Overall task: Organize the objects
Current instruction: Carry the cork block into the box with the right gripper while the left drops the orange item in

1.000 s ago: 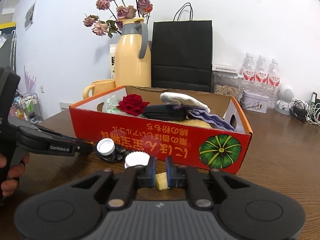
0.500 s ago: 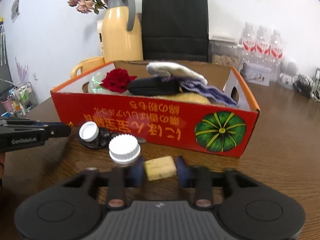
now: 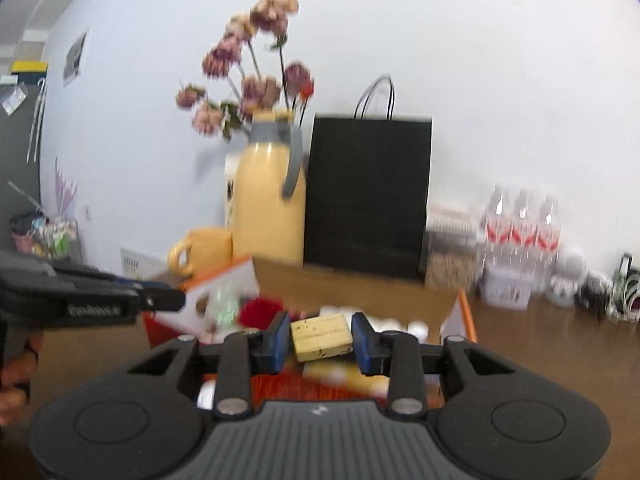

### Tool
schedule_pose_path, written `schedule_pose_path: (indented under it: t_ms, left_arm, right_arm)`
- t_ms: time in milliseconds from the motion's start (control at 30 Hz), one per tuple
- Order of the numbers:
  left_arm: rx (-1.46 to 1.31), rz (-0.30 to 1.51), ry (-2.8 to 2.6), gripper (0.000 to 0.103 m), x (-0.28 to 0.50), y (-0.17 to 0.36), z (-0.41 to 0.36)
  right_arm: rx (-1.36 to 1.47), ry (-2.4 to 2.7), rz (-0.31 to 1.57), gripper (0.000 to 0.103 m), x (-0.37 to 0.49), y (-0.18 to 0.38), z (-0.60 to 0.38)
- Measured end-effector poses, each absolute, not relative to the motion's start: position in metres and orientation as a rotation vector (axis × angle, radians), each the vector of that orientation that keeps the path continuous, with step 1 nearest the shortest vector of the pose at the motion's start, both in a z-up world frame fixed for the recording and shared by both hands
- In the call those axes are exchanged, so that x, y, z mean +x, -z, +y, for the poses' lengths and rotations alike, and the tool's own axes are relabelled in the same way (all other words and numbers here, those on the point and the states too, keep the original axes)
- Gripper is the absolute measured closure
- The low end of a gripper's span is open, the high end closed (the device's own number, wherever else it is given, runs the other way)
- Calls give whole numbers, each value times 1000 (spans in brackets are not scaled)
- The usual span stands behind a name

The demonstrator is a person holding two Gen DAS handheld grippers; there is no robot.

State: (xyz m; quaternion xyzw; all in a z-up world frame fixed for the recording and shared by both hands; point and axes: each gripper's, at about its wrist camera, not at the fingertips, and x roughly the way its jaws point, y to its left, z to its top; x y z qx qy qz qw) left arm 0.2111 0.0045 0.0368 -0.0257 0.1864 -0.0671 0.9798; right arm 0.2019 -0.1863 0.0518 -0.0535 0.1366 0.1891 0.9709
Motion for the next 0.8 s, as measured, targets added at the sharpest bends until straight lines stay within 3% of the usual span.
schedule_pose_path:
  t_ms: [300,700,800]
  left_arm:
    - [-143,337,99,89,270,-45,-7]
    - [-141,395,45,89,300,-15,-4]
    - [-122,380,28,81,294,-15,-6]
  right_arm:
    - [-33,-322,216,71,256,-70,-181]
    - [-9,-327,321,71,291,-31,-178]
    - [-8,-305,326,71,287,-29,-177]
